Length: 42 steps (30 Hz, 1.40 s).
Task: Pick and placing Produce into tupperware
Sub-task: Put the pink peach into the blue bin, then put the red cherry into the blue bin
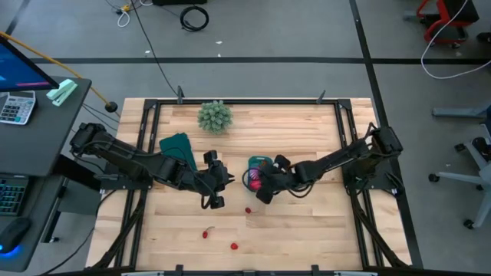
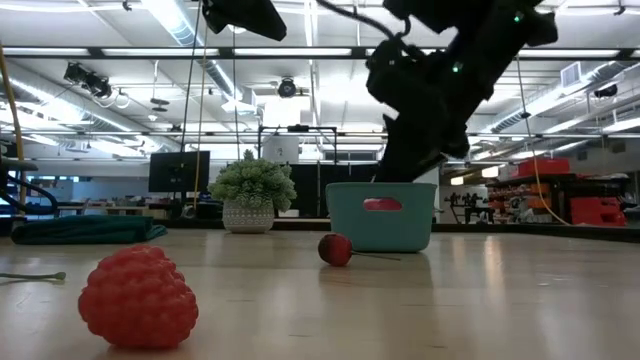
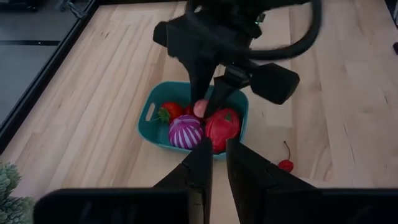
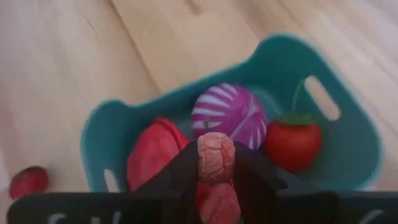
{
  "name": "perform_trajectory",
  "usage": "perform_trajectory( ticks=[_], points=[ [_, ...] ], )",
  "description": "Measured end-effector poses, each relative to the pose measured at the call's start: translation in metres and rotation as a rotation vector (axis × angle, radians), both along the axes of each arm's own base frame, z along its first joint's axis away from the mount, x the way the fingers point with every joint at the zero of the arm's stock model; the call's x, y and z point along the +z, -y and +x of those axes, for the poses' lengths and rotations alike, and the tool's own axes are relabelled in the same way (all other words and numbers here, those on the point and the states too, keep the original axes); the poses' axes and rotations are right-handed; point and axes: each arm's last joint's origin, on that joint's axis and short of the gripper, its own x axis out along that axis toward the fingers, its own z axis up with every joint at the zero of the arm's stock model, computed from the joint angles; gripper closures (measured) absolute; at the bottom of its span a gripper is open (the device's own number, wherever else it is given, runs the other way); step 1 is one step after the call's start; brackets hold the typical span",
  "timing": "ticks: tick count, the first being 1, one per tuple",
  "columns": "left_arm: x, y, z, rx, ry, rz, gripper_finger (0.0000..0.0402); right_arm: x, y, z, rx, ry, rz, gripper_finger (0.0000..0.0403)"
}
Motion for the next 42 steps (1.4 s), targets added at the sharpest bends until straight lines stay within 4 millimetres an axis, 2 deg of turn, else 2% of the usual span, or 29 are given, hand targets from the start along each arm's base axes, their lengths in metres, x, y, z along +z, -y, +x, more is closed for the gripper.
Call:
perform_trajectory(
  ticks=[7, 17, 21, 25, 29, 34, 38, 42],
  points=[
    [0.0, 0.0, 0.0, 0.0, -0.002, 0.002, 0.0341, -0.001, 0.008, 0.002, 0.054, -0.035, 0.068, 0.0292],
    [0.0, 0.0, 0.0, -0.002, -0.002, 0.003, 0.0349, 0.0, 0.007, 0.002, 0.065, -0.031, 0.067, 0.0228],
    [0.0, 0.0, 0.0, -0.002, -0.003, 0.003, 0.035, 0.007, 0.007, 0.001, 0.091, -0.007, 0.057, 0.0214],
    [0.0, 0.0, 0.0, -0.002, -0.002, 0.003, 0.0345, 0.023, 0.004, 0.001, 0.106, 0.075, 0.068, 0.0211],
    [0.0, 0.0, 0.0, -0.002, -0.002, 0.003, 0.0342, 0.037, -0.015, 0.002, 0.136, 0.201, 0.139, 0.0215],
    [0.0, 0.0, 0.0, -0.002, -0.001, 0.002, 0.0349, 0.037, -0.061, -0.002, 0.286, 0.274, 0.207, 0.0217],
    [0.0, 0.0, 0.0, -0.002, 0.0, 0.002, 0.0349, 0.032, -0.095, -0.017, 0.366, 0.271, 0.125, 0.0217],
    [0.0, 0.0, 0.0, 0.0, 0.005, -0.003, 0.0344, 0.029, -0.112, -0.03, 0.39, 0.27, 0.025, 0.0217]
  ],
)
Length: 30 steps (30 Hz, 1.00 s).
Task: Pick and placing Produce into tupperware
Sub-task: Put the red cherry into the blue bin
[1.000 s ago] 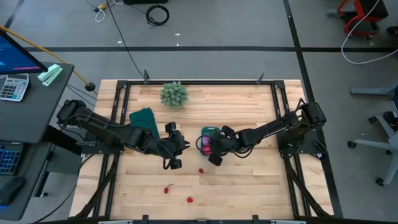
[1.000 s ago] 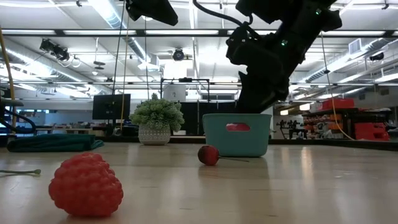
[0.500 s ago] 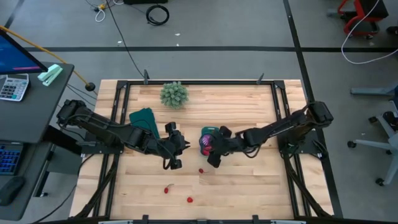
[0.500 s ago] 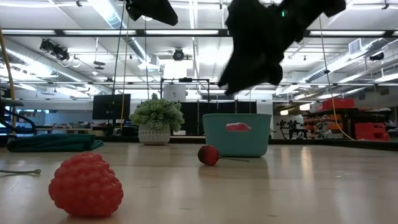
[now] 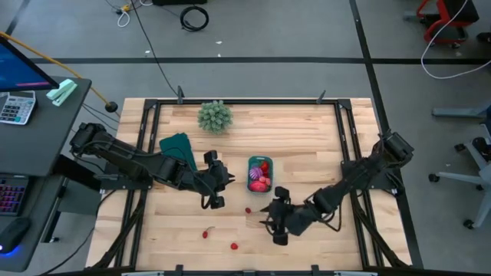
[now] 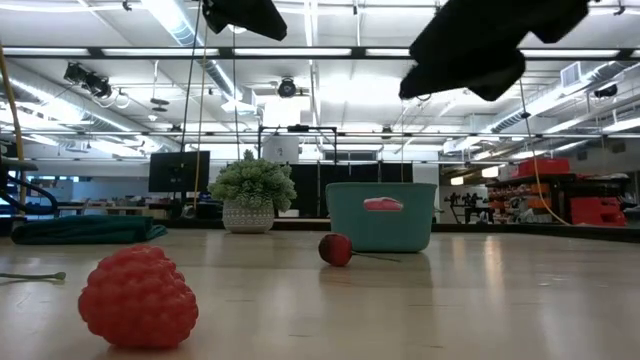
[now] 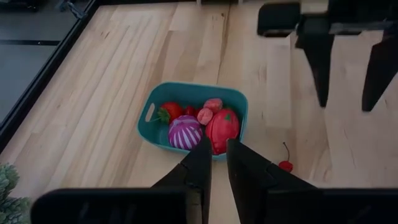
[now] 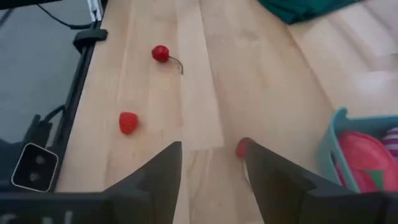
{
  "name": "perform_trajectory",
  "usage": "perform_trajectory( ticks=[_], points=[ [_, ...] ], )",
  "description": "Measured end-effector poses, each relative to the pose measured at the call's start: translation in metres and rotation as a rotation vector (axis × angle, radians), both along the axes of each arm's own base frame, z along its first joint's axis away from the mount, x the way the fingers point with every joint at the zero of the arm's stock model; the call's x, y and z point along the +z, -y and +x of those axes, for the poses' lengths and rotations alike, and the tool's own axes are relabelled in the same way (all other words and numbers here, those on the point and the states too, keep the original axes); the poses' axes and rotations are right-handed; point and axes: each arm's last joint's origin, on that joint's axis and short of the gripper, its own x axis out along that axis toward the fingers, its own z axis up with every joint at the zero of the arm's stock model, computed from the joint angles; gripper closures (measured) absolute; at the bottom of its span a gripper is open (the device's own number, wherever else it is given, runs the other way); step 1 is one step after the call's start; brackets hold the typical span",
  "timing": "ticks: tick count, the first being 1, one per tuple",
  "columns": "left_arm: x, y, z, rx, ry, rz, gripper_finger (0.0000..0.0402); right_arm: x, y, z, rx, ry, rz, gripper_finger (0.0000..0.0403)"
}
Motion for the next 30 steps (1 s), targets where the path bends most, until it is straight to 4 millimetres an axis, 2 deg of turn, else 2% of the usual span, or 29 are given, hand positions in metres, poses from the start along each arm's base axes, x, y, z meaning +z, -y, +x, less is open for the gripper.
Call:
perform_trajectory(
  ticks=[6, 12, 24, 30],
  points=[
    [0.0, 0.0, 0.0, 0.0, 0.007, -0.003, 0.0347, -0.007, -0.006, -0.003, -0.007, 0.0, -0.031, 0.0217],
    [0.001, 0.0, 0.001, 0.0, 0.011, -0.004, 0.0353, -0.038, -0.006, 0.007, -0.022, -0.062, -0.072, 0.0217],
    [0.0, 0.001, 0.0, -0.002, 0.004, -0.009, 0.0342, -0.082, 0.014, 0.029, -0.046, -0.151, -0.059, 0.0218],
    [0.0, 0.01, -0.003, -0.044, -0.005, -0.019, 0.0348, -0.094, 0.023, 0.035, -0.064, -0.179, -0.057, 0.0218]
  ],
)
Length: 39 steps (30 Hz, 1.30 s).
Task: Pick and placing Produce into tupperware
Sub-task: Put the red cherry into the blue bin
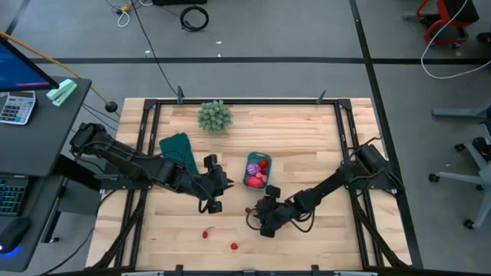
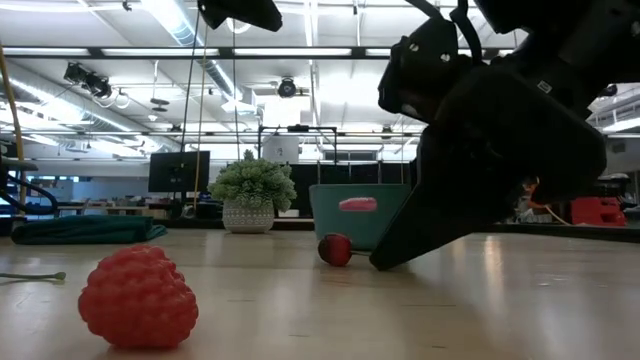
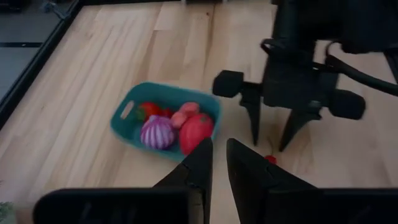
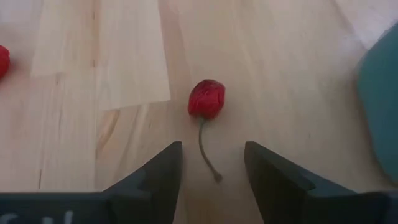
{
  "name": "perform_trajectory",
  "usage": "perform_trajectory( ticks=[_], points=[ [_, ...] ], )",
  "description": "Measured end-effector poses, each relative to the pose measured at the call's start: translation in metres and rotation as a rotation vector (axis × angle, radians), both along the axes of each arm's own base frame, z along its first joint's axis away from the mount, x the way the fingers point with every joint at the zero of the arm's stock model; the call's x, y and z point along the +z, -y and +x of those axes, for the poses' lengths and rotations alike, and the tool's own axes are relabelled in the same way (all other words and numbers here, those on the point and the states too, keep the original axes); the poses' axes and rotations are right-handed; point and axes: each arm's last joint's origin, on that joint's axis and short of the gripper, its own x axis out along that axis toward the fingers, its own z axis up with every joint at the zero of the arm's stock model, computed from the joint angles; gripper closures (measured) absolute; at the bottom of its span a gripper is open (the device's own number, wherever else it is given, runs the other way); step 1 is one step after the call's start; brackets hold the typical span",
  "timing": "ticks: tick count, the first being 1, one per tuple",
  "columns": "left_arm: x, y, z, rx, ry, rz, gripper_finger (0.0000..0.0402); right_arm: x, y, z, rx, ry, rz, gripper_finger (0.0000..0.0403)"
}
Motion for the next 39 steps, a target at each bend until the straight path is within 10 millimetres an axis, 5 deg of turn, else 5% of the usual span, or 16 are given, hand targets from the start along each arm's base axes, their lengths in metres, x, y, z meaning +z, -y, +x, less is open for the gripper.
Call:
perform_trajectory(
  ticks=[7, 17, 24, 31, 36, 39],
  points=[
    [-0.007, 0.012, -0.011, 0.054, -0.063, -0.096, 0.0347, 0.001, 0.002, 0.001, -0.003, -0.001, 0.006, 0.0247],
    [-0.017, 0.055, -0.049, 0.16, -0.166, -0.319, 0.0356, 0.001, 0.002, 0.002, 0.006, -0.004, 0.032, 0.0386],
    [-0.029, 0.082, -0.06, 0.109, -0.203, -0.32, 0.0354, 0.008, -0.001, 0.003, 0.025, 0.007, 0.045, 0.0396],
    [-0.078, 0.111, -0.049, 0.09, -0.312, -0.221, 0.034, 0.077, -0.01, 0.001, 0.132, 0.187, 0.037, 0.04],
    [-0.112, 0.122, -0.039, 0.071, -0.451, -0.259, 0.0324, 0.133, -0.011, -0.019, 0.165, 0.327, -0.033, 0.04],
    [-0.119, 0.124, -0.036, 0.107, -0.479, -0.33, 0.0312, 0.15, -0.004, -0.034, 0.136, 0.317, -0.11, 0.0401]
  ],
)
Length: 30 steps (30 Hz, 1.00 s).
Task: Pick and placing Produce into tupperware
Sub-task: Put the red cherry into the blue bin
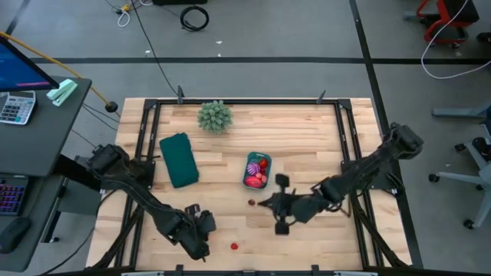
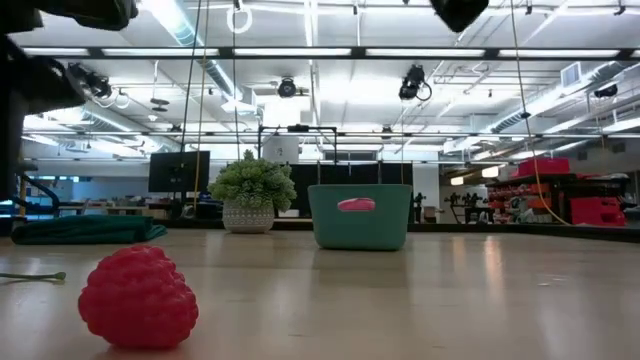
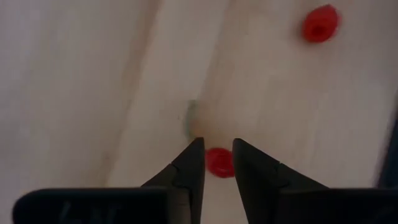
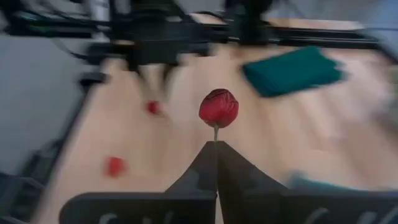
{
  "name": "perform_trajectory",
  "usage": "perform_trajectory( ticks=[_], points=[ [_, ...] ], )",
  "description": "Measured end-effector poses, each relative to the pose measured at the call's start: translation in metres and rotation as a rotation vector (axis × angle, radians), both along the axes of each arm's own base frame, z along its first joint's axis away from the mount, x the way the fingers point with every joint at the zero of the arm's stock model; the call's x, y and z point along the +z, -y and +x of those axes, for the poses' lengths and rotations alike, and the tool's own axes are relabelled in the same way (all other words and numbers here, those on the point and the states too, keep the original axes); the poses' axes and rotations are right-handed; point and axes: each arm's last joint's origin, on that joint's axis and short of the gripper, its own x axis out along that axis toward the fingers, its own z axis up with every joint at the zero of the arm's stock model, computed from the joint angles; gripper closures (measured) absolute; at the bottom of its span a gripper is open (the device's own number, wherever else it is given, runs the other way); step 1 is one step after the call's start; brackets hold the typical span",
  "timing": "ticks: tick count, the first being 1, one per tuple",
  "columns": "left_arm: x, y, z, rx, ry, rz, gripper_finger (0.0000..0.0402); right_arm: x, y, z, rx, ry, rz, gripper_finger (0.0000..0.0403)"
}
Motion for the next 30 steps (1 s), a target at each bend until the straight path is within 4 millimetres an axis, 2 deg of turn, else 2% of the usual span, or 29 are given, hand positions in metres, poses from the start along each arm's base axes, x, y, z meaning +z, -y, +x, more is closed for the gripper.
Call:
perform_trajectory(
  ticks=[4, 8, 13, 21, 25, 30],
  points=[
    [0.0, 0.002, 0.002, 0.033, 0.001, -0.052, 0.0294, 0.012, 0.018, -0.013, -0.107, -0.04, -0.071, 0.0401],
    [0.0, 0.002, 0.002, 0.066, 0.002, -0.072, 0.0277, 0.006, 0.039, -0.014, -0.223, -0.129, -0.066, 0.0401],
    [0.0, 0.002, 0.002, 0.101, -0.011, -0.1, 0.0254, -0.02, 0.066, -0.002, -0.331, -0.267, -0.115, 0.0402],
    [-0.001, 0.0, -0.001, 0.143, -0.064, -0.117, 0.0228, -0.052, 0.092, 0.02, -0.428, -0.361, -0.145, 0.0402],
    [-0.002, -0.001, -0.002, 0.225, -0.079, -0.139, 0.0223, -0.063, 0.103, 0.025, -0.447, -0.404, -0.145, 0.0402],
    [-0.003, 0.0, -0.002, 0.311, -0.081, -0.174, 0.0227, -0.065, 0.113, 0.028, -0.454, -0.419, -0.099, 0.0397]
  ],
)
